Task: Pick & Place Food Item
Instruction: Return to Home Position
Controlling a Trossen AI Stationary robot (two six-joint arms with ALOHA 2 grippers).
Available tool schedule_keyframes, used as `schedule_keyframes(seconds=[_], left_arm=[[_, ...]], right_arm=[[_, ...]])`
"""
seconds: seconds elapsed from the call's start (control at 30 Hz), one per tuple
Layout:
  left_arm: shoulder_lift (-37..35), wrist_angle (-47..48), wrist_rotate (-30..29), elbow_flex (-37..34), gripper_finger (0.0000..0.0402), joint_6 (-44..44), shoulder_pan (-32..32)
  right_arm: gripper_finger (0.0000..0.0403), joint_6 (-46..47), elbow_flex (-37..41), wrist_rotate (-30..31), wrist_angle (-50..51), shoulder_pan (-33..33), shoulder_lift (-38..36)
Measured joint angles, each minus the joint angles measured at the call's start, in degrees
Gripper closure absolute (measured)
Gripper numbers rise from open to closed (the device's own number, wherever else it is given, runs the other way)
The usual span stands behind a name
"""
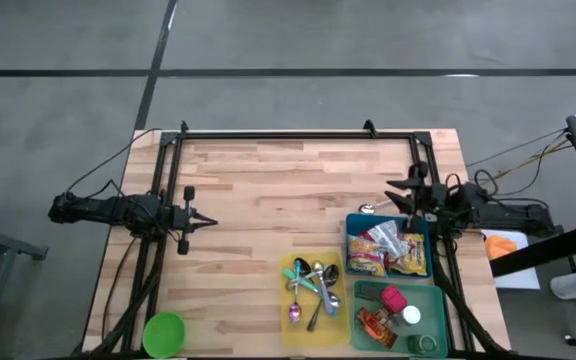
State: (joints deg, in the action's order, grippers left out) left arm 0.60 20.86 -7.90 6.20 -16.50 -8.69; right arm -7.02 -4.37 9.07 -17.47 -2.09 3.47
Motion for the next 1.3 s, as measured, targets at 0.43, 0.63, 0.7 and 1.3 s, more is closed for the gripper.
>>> schedule_keyframes(seconds=[0.43, 0.63, 0.7, 1.3], left_arm=[[0.5, 0.0, -0.2, 0.0, 0.0401, 0.1, 0.0], [0.7, 0.0, -0.2, 0.0, 0.0401, 0.1, 0.0], [0.7, 0.0, -0.2, 0.0, 0.0401, 0.1, 0.0], [0.7, 0.0, -0.2, 0.0, 0.0401, 0.1, 0.0]], right_arm=[[0.0282, 2.6, 2.4, 3.0, 4.4, -0.1, -3.5], [0.0282, 1.7, 2.6, 2.7, 7.1, -0.1, -3.4], [0.0282, 1.5, 2.7, 2.6, 8.1, -0.1, -3.3], [0.0282, 2.2, 3.9, 2.4, 14.3, -0.1, -3.2]])
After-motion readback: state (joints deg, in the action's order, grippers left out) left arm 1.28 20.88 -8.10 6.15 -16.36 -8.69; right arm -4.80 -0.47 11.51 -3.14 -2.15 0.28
